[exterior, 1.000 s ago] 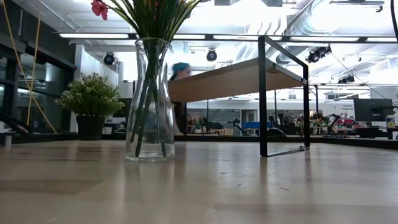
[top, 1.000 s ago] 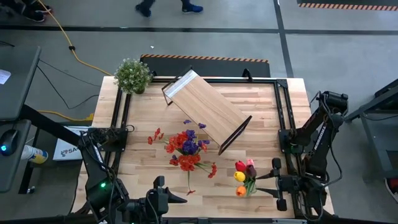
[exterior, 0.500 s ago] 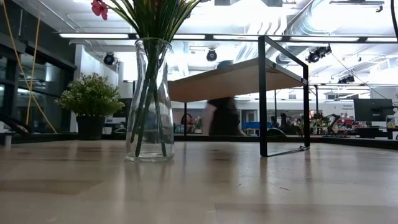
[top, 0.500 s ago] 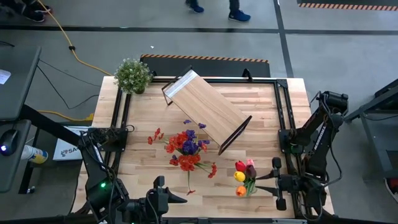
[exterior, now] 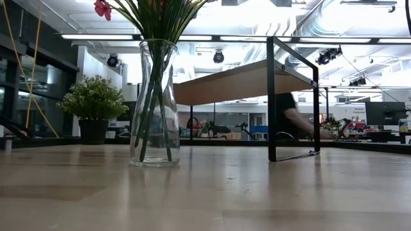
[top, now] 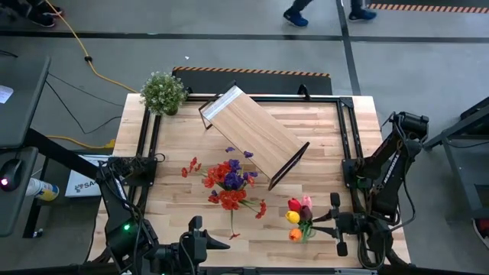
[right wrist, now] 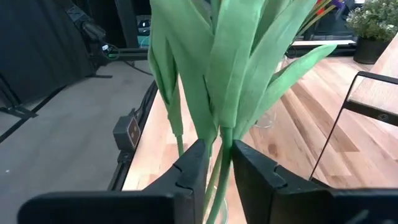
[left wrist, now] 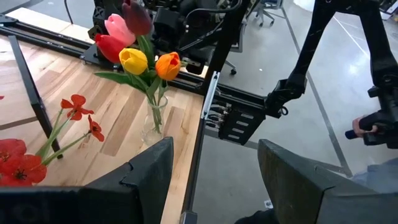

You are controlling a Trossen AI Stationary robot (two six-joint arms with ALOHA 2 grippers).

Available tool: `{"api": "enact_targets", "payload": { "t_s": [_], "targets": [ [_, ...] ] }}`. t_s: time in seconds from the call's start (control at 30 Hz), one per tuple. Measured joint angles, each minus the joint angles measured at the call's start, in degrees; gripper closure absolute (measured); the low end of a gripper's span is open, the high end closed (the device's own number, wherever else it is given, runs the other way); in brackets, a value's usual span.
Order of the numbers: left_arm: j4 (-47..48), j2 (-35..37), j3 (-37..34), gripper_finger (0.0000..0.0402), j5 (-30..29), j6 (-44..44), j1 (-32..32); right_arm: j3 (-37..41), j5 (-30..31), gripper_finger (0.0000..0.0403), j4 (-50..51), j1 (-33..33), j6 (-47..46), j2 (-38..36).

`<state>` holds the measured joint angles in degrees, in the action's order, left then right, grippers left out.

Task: Pick and place flowers into a vace then onto a shelf
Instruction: Put the dark red tulip into the right transparent vase

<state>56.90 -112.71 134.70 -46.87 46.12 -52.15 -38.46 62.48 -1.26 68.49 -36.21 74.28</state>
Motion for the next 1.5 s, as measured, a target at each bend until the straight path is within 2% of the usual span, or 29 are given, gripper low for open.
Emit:
{"api": "enact_targets", "payload": {
  "t_s": [0.33,0.77,1.5],
  "targets": [
    [0.2,0.0,0.0,0.0135,-0.1,0.0,0.0,0.0,0.0,0.0394,0.0,0.3,0.2,0.0],
    [0.2,0.0,0.0,0.0135,-0.1,0.0,0.0,0.0,-1.1,0.0400,1.9,0.3,-3.1,0.0],
    [0.2,0.0,0.0,0.0135,-0.1,-1.1,0.0,0.0,-4.5,0.0323,4.1,0.3,-7.7,0.0]
  ]
}}
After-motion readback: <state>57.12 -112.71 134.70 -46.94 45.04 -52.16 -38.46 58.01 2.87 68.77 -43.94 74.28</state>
